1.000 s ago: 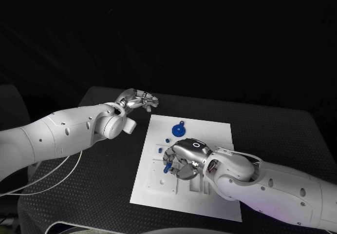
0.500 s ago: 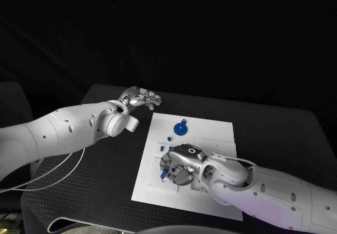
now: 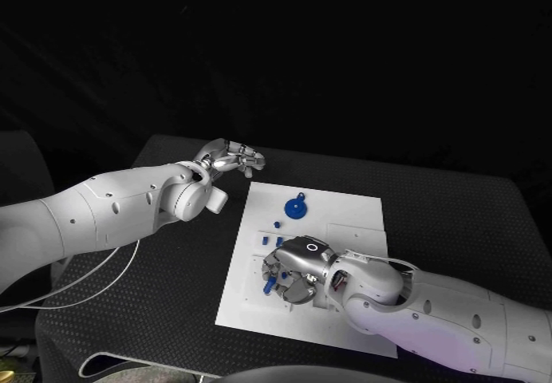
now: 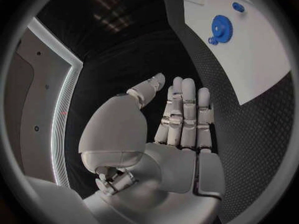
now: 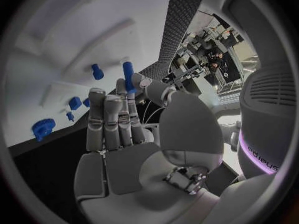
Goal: Assemble the parts on the task board
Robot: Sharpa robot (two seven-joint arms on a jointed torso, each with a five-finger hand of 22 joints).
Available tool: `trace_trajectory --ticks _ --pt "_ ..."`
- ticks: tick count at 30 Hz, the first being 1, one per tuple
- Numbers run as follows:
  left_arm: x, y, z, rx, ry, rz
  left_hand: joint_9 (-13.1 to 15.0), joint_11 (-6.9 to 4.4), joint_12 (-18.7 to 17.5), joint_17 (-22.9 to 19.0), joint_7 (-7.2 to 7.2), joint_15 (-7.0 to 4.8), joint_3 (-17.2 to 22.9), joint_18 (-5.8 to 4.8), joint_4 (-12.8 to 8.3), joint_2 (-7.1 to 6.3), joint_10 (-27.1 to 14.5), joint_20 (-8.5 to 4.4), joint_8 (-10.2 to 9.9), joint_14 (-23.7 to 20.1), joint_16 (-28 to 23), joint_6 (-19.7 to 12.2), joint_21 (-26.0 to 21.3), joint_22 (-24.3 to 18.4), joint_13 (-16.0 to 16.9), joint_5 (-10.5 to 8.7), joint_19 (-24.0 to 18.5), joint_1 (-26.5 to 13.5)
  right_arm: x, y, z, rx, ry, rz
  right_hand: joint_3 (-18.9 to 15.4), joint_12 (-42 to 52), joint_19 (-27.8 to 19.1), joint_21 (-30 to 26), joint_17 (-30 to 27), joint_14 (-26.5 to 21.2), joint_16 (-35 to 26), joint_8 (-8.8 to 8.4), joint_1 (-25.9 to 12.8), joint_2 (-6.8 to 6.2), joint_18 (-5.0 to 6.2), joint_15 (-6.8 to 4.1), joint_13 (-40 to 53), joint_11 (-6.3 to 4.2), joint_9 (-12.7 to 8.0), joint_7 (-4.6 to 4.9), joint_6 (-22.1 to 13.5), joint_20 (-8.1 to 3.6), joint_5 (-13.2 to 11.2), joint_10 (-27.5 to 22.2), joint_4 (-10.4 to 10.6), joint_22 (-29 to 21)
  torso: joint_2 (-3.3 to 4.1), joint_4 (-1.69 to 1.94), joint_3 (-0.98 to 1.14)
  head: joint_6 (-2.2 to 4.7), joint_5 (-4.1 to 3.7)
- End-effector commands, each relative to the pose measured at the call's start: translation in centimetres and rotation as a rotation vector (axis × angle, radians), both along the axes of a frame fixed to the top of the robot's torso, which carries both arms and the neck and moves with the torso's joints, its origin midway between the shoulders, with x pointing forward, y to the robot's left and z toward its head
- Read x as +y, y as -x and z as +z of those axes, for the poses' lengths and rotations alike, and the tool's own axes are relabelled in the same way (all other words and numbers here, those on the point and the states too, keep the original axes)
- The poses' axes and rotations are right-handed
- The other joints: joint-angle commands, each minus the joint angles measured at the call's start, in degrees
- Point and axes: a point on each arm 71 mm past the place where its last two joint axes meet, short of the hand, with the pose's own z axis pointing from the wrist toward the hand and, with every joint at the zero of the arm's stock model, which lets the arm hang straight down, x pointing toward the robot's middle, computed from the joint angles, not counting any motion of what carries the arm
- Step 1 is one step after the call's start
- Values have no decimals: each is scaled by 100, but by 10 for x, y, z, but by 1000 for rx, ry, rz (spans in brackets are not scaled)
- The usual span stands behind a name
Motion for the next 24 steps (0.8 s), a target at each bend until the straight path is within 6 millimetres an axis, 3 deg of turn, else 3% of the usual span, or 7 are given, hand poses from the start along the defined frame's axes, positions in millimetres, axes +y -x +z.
trace_trajectory --ticks 1,24 --pt "-2 0 1 -3 9 -15 -3 4 -21 8 -11 25 -13 -109 37 -4 -35 -320 -19 -8 -29 -35 -32 2 -1 11 -27 -24 0 1 -3 -1 34 20 -8 32 21 24 -6 -6 2 16 -19 54 258 -29 -6 17 8 3 33 -1 17 25 -33 65 -1 -5 -1 5 -15" --pt "-2 1 2 -2 10 -15 -3 5 -22 13 -10 26 -16 -109 38 -7 -38 -320 -19 -10 -33 -40 -33 2 -1 10 -29 -24 2 7 -14 -63 105 49 -12 27 20 21 -5 -4 -2 14 -25 58 258 -30 1 16 10 1 39 -3 17 29 -86 65 1 -7 2 -22 -2"
